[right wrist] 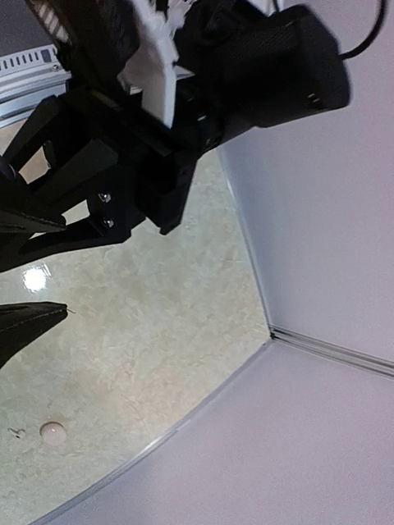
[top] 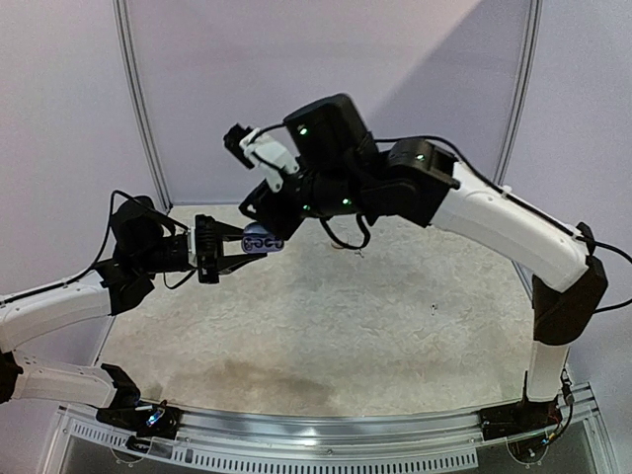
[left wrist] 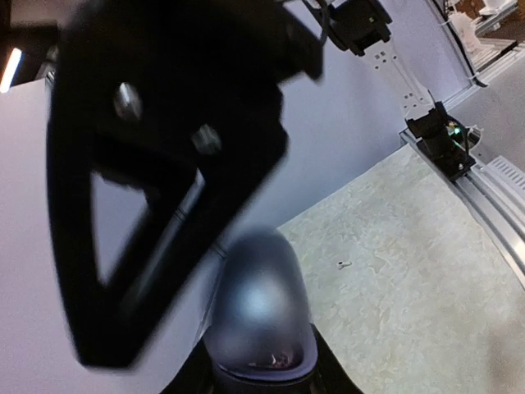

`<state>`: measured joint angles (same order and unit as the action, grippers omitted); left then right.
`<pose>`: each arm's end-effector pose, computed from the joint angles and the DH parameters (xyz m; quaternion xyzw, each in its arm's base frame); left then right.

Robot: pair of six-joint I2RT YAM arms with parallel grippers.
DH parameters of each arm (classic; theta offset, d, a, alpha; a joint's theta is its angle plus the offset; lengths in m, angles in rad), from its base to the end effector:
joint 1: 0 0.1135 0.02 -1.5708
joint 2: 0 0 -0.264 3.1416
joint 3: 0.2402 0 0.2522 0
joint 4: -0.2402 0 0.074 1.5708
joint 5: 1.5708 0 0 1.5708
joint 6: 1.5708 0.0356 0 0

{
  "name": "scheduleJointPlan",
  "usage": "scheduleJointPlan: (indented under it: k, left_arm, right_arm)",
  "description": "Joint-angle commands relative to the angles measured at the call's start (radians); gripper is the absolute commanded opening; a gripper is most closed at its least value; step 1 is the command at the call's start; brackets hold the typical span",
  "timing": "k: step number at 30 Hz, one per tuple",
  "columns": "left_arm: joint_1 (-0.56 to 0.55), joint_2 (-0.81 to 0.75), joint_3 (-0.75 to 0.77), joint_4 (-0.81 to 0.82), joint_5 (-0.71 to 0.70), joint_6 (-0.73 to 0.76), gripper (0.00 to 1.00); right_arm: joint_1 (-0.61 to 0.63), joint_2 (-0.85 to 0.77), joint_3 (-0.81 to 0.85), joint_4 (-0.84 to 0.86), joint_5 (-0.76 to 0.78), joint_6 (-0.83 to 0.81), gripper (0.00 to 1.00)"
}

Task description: Insert the wireless bluetooth earbuds into the charging case

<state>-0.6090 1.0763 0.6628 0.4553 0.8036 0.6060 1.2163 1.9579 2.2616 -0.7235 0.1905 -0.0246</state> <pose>0.1836 -0.1593 0.3065 0.5954 0.3619 -0.2717 0.6638 0.1573 0.4056 0.4441 -0.4434 0.7096 0.2380 0.4932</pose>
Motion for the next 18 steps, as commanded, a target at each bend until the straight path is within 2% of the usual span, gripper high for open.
scheduleJointPlan:
  k: [1, 6, 13, 15, 18]
  left_arm:
    - [-0.011, -0.015, 0.029, -0.038, 0.002, 0.120, 0.00]
    - [-0.011, -0.015, 0.033, -0.016, -0.034, 0.029, 0.00]
    - [-0.008, -0.011, 0.034, -0.017, -0.014, -0.244, 0.00]
    - [-0.006, -0.007, 0.032, -0.013, 0.003, -0.360, 0.00]
    - [-0.005, -0.004, 0.018, 0.035, 0.021, -0.542, 0.00]
  right_arm:
    - [-0.001, 0.033, -0.025, -0.072, -0.005, 0.069, 0.30]
    - [0.004, 0.018, -0.080, -0.067, -0.027, 0.072, 0.30]
    - [0.001, -0.034, -0.109, -0.040, 0.031, 0.098, 0.31]
    - [-0.008, -0.067, -0.120, -0.016, 0.035, 0.096, 0.37]
    - [-0.023, -0.163, -0.216, 0.066, -0.015, 0.078, 0.57]
